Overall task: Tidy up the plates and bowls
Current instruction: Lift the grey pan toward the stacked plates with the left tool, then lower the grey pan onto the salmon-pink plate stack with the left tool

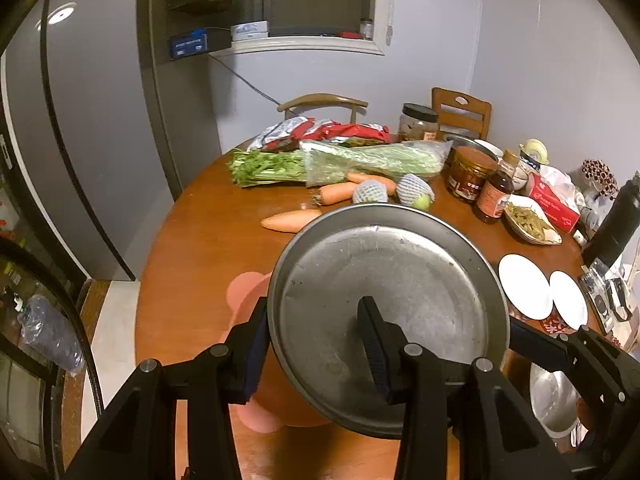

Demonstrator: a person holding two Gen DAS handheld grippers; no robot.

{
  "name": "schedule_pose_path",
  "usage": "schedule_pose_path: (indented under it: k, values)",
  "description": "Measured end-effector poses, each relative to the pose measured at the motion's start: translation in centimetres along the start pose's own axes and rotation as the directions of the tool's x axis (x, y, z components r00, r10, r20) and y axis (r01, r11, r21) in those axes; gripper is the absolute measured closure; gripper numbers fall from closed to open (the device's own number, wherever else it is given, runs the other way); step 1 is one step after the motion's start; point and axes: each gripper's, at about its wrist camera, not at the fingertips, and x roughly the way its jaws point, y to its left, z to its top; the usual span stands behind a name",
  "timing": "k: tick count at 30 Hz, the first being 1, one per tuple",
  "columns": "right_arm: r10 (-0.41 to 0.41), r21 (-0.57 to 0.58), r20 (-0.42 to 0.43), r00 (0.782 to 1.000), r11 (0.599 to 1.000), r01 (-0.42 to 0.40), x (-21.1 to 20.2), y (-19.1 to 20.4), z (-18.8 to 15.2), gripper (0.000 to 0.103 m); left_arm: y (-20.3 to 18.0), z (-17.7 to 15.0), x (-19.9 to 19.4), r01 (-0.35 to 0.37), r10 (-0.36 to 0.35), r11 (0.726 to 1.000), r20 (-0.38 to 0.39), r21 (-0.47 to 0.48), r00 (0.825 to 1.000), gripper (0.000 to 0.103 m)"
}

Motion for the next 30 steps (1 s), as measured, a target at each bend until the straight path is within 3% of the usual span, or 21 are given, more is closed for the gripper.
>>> schedule_pose_path:
  k: [13,30]
  values:
    - [0.015,-0.058,-0.069,0.997,0.998,-0.019,3.2,1.7,-0.7,0.041,2.6,-1.8,3.0,0.000,-0.003,0.999,-0.075,-0.051,0.997,0.059]
    - [0.033,-0.069,-0.174,0.984,0.997,-0.046,7.4,0.9,-2.5,0.042,3.5,-4.3,7.0,-0.008,-0.007,0.996,-0.150,-0.094,0.989,0.059]
